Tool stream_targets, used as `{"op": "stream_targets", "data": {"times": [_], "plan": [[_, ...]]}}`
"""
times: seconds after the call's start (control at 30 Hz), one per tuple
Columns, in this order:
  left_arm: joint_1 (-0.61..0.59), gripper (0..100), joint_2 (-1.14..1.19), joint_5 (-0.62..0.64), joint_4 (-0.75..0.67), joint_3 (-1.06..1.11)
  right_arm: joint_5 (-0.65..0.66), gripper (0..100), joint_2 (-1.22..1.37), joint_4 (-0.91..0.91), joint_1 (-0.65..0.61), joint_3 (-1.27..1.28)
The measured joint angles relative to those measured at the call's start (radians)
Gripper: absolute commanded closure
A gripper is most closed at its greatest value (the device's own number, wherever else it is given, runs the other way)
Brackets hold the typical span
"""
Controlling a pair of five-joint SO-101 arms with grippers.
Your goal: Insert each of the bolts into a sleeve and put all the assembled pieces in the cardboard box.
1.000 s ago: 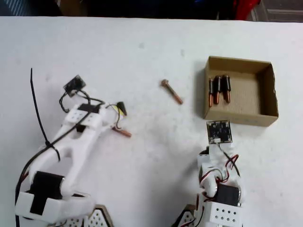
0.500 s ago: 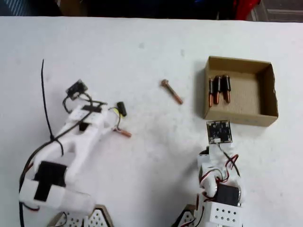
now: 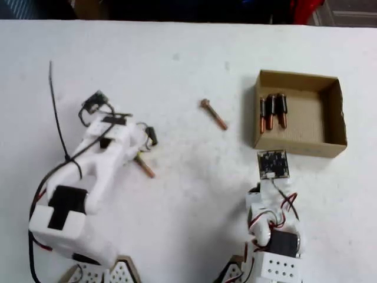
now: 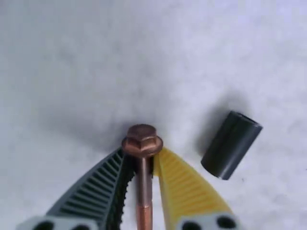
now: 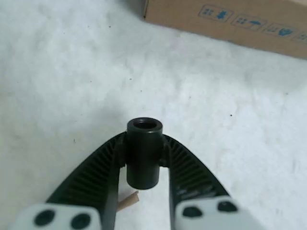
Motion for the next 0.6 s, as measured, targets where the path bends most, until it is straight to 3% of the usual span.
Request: {"op": "stream_targets", "data": {"times": [0.23,0.6], "plan": [[0.000,98,0.009,-0.012,0.017,-0.021,0.000,98.1,0.000,0.000,0.000,0.000],[-0.021,98,0.015,-0.353,0.285,-0.187,0.000,98.1,0.000,0.000,-0.049,0.000]]}}
